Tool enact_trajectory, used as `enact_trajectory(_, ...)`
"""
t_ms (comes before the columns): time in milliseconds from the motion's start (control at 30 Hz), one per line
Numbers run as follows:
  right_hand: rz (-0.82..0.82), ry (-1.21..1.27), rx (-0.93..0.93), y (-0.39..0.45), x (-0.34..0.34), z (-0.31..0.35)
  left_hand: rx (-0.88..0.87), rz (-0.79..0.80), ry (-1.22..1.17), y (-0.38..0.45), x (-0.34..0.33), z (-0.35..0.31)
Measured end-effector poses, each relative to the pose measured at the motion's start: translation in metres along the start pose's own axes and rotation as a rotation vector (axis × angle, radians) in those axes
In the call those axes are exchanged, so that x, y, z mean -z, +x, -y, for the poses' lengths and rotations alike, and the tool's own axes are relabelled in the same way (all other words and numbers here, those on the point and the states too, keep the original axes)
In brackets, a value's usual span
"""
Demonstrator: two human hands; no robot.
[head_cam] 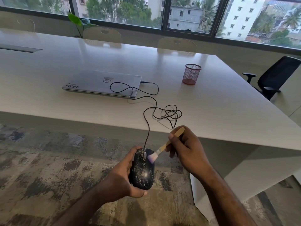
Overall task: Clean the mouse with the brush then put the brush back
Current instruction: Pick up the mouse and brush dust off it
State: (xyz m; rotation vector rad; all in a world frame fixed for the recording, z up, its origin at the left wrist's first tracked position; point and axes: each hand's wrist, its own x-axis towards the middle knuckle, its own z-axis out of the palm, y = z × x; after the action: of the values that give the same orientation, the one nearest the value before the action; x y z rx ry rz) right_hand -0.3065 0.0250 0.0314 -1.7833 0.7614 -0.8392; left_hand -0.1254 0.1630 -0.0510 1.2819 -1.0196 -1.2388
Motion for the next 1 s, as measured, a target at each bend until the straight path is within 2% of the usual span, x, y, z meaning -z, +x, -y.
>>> enact_trajectory(200,-0.106,0.039,0.07,0.0,0.001,0.0,-0.016,0.019,-0.003,-0.001,-0.001,-0.003)
enact_trajectory(367,0.007,0.027,0.019,-0.001,0.002,-0.003,-0.003,-0.003,-0.005,-0.001,0.0,-0.002)
enact_trajectory(533,-0.113,0.081,0.089,-0.002,0.001,-0.003,-0.012,0.014,0.004,-0.001,0.0,-0.004)
enact_trajectory(767,0.058,0.078,0.111,-0.008,0.002,-0.003,0.004,0.014,-0.005,-0.001,0.001,-0.003)
enact_trajectory(1000,0.014,0.066,0.148,-0.01,-0.001,-0.003,-0.025,0.014,0.004,0.002,0.001,-0.005)
